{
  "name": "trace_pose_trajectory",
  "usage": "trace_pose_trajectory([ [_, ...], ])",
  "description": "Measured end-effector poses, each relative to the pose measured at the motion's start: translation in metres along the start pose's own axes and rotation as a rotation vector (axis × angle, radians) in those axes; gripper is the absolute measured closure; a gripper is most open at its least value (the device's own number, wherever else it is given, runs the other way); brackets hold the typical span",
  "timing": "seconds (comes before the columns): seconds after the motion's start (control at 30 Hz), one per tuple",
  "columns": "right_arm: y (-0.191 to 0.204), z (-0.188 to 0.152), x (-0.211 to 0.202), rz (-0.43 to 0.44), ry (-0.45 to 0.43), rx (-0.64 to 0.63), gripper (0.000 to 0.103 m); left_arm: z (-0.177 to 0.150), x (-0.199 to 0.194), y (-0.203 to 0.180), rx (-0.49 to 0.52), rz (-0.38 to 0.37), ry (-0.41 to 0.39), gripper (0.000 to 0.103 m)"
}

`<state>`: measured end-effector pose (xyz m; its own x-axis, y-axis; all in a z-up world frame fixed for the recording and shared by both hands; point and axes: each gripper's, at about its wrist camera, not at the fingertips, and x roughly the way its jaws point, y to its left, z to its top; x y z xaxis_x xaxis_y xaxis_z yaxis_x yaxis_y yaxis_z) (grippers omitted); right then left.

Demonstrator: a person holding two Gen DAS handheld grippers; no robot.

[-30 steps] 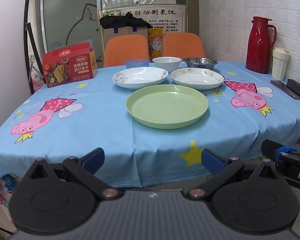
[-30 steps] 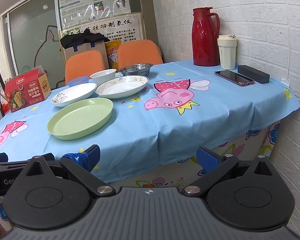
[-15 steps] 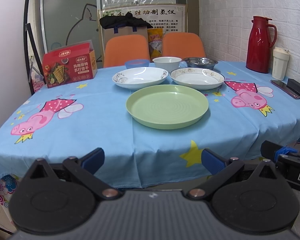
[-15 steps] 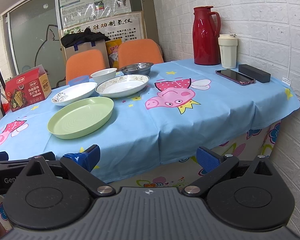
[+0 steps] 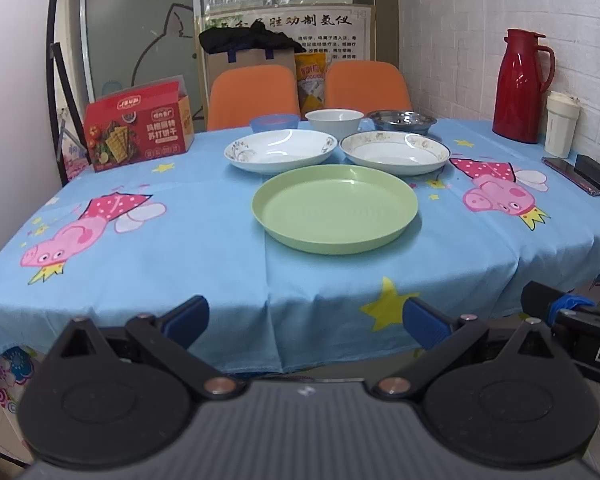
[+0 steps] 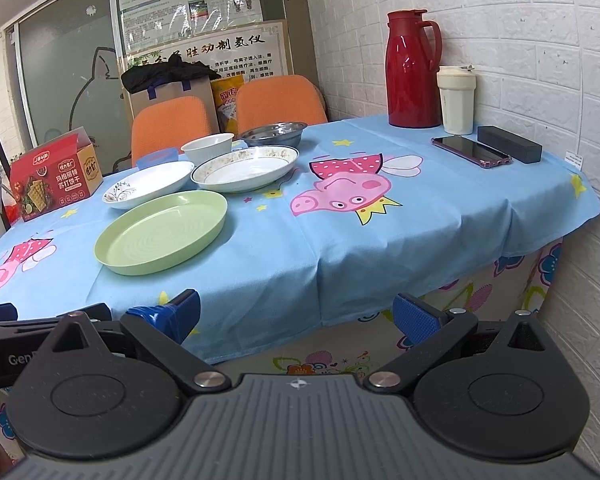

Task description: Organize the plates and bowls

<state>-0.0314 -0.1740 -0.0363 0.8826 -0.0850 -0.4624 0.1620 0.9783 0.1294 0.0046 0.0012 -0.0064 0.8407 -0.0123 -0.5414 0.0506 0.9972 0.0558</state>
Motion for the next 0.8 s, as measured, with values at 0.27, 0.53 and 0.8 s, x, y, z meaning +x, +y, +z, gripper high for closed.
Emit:
trace_pose_trajectory([
  [0.27, 0.0, -0.001, 0.002, 0.003, 0.009, -0.004, 0.013, -0.001, 0.004, 0.001, -0.007, -0.002, 0.013, 0.0],
  [0.53, -0.008, -0.002, 0.008, -0.016, 0.017, -0.008, 0.013, 0.014, 0.024, 0.01, -0.006, -0.002, 0.03, 0.0],
  [0.8, -0.009, 0.026, 0.043, 0.118, 0.035, 0.005, 0.013, 0.068, 0.072, 0.062, -0.073, 0.017, 0.065, 0.001],
])
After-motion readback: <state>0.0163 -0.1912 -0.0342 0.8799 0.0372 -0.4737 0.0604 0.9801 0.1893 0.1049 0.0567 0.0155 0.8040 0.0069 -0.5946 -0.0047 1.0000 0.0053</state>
